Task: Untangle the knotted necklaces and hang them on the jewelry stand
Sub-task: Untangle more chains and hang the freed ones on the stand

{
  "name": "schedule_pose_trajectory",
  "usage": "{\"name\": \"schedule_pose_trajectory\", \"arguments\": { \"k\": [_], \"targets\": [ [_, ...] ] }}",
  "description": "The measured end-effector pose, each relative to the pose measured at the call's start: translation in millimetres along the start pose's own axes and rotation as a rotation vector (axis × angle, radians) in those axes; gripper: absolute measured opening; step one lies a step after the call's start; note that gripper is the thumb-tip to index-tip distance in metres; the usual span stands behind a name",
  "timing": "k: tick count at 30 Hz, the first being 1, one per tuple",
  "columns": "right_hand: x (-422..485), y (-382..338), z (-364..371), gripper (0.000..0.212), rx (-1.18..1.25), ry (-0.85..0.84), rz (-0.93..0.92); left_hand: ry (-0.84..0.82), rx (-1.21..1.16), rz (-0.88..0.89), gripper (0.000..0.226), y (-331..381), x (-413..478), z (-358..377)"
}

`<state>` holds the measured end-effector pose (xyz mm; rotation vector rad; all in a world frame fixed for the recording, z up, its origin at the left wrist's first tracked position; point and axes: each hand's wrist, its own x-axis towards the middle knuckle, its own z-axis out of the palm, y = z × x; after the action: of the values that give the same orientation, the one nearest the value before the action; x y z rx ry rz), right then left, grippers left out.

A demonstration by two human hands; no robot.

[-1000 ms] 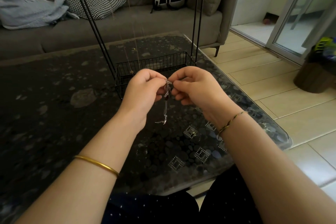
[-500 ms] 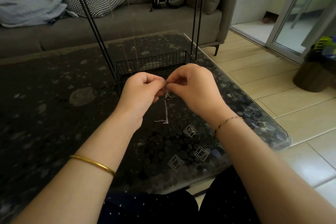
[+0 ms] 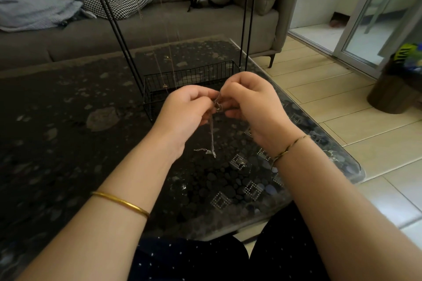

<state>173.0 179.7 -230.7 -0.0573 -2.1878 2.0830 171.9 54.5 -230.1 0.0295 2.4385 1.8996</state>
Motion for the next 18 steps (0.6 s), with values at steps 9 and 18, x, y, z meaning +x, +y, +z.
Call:
{"name": "schedule_pose_trajectory", "arguments": {
  "k": [9,18],
  "targets": [
    [0.4,1.5,-1.9,0.009,0.115,-0.013,0.12,0.003,0.199,0.121,0.011,4.4,-1.9,4.6],
    [-1.4,-0.6,-4.2,0.013,-0.149,-0.067,-0.052,0.045,0.184,0.067,0.009,-3.8,2.5,-2.8]
  ]
}}
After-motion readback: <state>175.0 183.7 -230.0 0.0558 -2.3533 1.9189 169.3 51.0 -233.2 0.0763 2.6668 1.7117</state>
